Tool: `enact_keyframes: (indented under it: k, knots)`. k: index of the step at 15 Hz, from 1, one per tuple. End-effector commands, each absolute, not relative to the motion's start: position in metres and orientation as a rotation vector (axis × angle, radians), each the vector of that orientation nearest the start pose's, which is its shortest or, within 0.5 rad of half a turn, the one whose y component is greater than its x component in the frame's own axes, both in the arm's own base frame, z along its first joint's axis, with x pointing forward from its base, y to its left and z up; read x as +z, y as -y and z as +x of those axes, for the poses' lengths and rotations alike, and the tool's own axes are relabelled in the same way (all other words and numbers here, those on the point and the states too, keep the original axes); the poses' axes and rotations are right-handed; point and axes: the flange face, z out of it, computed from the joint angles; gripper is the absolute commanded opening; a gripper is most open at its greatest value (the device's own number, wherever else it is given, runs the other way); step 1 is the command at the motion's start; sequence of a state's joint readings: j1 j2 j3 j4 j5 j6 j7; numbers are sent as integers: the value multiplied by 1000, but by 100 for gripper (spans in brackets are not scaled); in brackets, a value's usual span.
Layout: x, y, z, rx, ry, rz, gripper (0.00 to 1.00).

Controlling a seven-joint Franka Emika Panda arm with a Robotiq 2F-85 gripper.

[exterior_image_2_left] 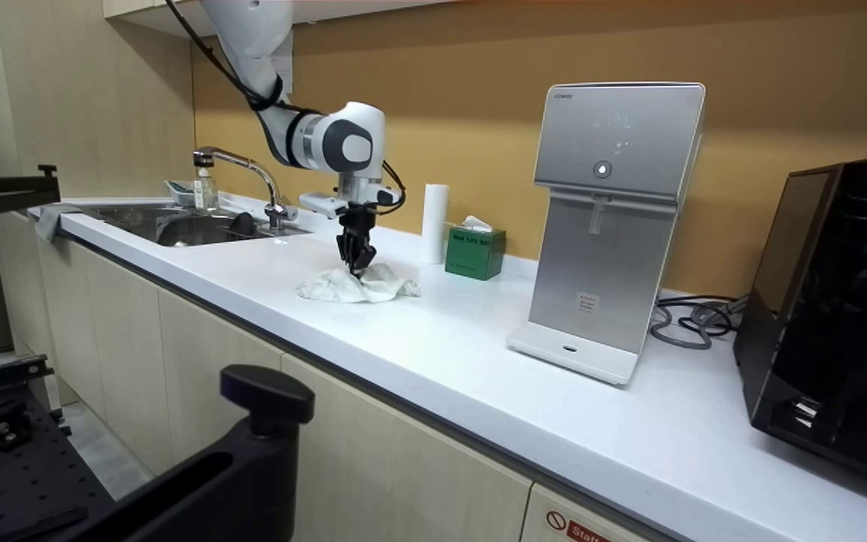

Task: Wipe the kitchen counter with the white towel

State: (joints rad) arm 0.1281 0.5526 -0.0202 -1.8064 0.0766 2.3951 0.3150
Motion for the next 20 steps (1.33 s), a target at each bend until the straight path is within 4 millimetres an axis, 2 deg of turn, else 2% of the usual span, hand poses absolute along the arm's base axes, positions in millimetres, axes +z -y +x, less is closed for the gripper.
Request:
enact_keyframes:
  k: [1, 5, 9, 14, 17, 20]
  knots:
    - [230, -32, 675, -36, -541, -3103, 1]
    - [223, 18, 687, -15, -723, -3101, 1]
    - [214, 73, 685, 19, -990, -3037, 1]
    - [207, 142, 663, 21, -1310, -2933, 1]
    - [205, 172, 640, 39, -1489, -2856, 1]
    - [205, 193, 621, 57, -1655, -2774, 1]
